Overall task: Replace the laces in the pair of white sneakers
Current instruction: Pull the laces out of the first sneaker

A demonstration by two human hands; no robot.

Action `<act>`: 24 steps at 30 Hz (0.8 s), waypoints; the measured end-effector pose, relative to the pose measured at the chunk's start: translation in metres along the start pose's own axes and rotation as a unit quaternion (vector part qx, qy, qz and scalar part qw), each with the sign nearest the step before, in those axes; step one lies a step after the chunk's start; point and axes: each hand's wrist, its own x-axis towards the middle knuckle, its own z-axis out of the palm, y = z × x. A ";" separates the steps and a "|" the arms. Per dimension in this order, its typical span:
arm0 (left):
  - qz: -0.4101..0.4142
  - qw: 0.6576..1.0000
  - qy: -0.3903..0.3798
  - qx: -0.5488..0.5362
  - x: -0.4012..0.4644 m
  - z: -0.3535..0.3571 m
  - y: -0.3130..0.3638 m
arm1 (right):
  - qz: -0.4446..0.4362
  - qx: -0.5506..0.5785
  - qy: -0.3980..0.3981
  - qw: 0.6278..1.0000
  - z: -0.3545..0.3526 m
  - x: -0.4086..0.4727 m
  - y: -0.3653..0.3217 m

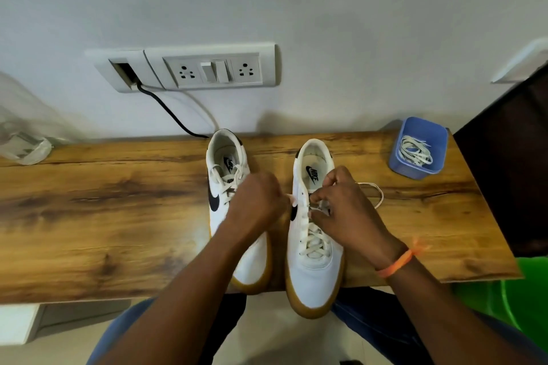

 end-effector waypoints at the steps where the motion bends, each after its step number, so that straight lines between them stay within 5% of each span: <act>1: -0.006 1.000 -0.016 0.005 -0.009 0.011 -0.001 | 0.006 -0.003 -0.005 1.000 0.003 0.000 -0.001; 12: 0.006 0.994 0.095 -0.045 -0.043 0.076 -0.003 | 0.071 0.121 -0.016 0.990 -0.001 0.001 0.013; 17: 0.007 0.994 0.098 -0.049 -0.047 0.073 -0.003 | 0.267 0.369 -0.023 0.890 -0.013 -0.019 0.024; 21: 0.019 0.995 0.096 -0.013 -0.053 0.075 -0.003 | 0.128 0.089 0.099 0.983 0.002 -0.027 0.015; 24: 0.034 0.995 0.097 -0.018 -0.052 0.073 -0.004 | 0.021 -0.016 0.114 0.993 0.009 -0.017 0.003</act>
